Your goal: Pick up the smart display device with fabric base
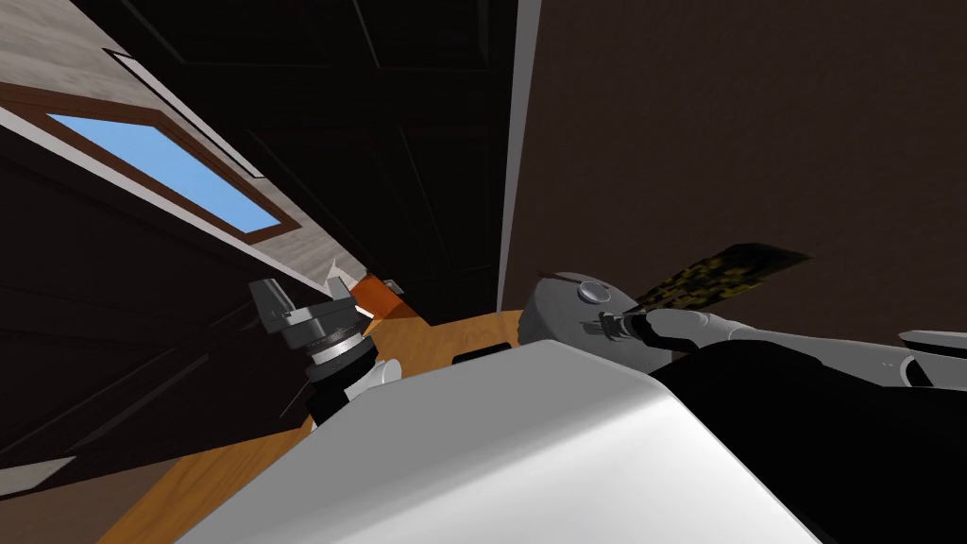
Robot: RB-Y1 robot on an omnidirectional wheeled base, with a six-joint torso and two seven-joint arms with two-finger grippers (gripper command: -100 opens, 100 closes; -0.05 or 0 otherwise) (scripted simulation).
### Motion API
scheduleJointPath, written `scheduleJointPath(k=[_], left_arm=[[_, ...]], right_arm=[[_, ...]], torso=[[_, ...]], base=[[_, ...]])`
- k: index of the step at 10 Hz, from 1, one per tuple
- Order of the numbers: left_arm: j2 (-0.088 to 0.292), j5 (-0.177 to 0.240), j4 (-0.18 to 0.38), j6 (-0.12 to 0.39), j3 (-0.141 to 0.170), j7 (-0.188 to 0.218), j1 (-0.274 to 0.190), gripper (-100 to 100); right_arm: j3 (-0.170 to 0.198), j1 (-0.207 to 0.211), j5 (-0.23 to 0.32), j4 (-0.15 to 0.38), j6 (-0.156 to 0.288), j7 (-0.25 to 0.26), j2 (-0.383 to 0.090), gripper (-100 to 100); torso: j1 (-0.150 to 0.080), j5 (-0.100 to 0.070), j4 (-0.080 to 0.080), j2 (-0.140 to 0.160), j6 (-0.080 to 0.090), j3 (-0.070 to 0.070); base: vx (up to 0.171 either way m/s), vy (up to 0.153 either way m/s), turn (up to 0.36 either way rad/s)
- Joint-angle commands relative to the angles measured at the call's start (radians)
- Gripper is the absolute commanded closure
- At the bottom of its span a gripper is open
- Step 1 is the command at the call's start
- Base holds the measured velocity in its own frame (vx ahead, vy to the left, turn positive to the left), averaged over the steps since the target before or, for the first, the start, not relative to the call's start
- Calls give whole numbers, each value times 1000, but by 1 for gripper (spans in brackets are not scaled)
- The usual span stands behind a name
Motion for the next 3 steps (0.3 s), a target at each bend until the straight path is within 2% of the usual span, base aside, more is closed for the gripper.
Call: scheduleJointPath(k=[1,2,3], left_arm=[[0,0,0,0,0,0,0,0],[0,0,0,0,0,0,0,0],[0,0,0,0,0,0,0,0]], right_arm=[[-25,-15,4,41,-50,11,9,100],[-19,-6,0,26,-31,9,6,100],[-22,-6,0,30,-38,12,6,0]], torso=[[0,0,0,0,0,0],[0,1,0,0,0,0],[-1,0,0,0,0,0]], base=[[-15,52,-56],[-8,26,-20],[0,0,0]])
